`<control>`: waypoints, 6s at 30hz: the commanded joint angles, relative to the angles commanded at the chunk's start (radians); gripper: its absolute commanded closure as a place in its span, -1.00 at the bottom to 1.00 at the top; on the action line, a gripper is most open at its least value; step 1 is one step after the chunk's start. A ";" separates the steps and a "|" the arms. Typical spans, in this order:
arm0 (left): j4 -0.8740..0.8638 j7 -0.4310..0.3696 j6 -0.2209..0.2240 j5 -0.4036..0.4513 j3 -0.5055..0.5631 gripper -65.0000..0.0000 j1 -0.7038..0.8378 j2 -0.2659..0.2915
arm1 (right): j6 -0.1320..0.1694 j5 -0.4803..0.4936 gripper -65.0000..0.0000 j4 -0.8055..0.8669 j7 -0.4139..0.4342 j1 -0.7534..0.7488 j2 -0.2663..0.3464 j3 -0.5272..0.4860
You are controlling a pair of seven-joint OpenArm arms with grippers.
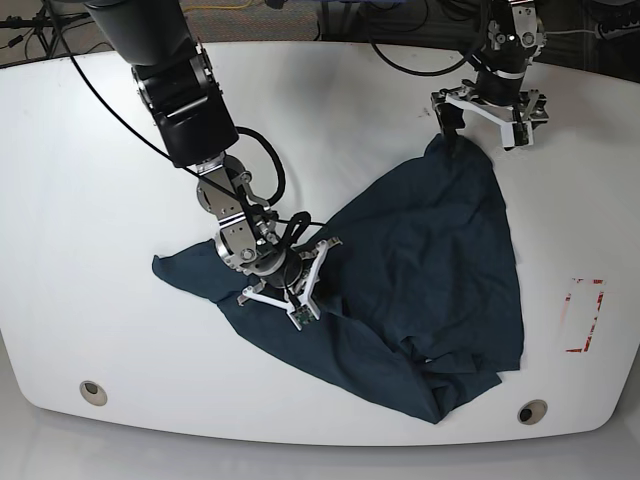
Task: Fold the T-shirt properly
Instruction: 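Lower the left gripper onto the shirt's opposite corner and grasp, then lift the shirt with both grippers and stretch it apart, then lay the stretched shirt flat on the table with both grippers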
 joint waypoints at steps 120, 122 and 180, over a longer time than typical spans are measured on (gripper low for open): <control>0.152 0.804 -0.207 0.003 -0.184 0.83 -1.464 -0.476 | 0.011 0.002 1.00 0.124 -0.247 0.675 0.207 0.347; 0.152 0.807 -0.207 0.000 -0.178 0.83 -1.462 -0.477 | 0.011 0.002 1.00 0.126 -0.256 0.681 0.207 0.347; 0.167 0.802 -0.256 -0.623 -0.763 1.00 0.104 -0.365 | 0.002 0.008 1.00 0.747 -0.381 -0.683 0.210 0.557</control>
